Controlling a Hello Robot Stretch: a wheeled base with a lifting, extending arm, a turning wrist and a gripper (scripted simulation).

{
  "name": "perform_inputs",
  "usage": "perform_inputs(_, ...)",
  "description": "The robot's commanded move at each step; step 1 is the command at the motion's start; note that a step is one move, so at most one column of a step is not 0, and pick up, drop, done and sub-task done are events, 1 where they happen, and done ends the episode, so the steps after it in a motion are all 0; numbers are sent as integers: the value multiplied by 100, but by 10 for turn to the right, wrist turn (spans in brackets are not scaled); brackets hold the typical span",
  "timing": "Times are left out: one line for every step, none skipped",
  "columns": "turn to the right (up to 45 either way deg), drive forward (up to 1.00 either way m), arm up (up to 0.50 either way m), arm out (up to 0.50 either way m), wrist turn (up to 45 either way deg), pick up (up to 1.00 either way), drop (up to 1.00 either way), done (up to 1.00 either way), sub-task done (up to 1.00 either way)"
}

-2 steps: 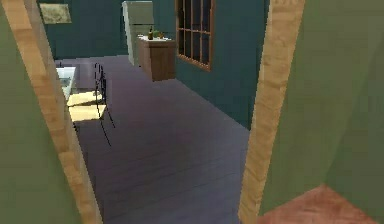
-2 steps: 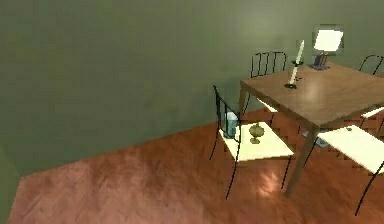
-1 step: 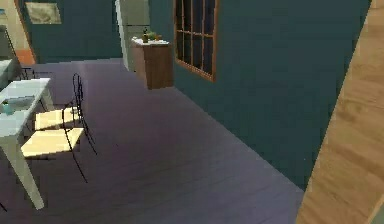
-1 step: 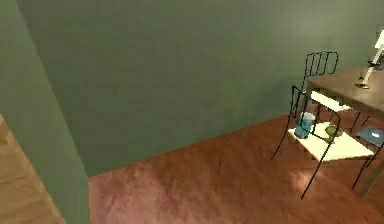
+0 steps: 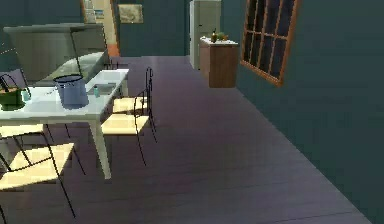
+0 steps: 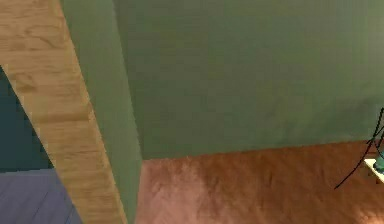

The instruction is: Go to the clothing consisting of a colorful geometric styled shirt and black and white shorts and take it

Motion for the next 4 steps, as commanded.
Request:
perform_inputs(0,100,0,0,0,0,0,0,0)
perform_inputs(0,70,0,0,0,0,0,0,0)
perform_inputs(-60,0,0,0,0,0,0,0,0)
perform_inputs(0,100,0,0,0,0,0,0,0)
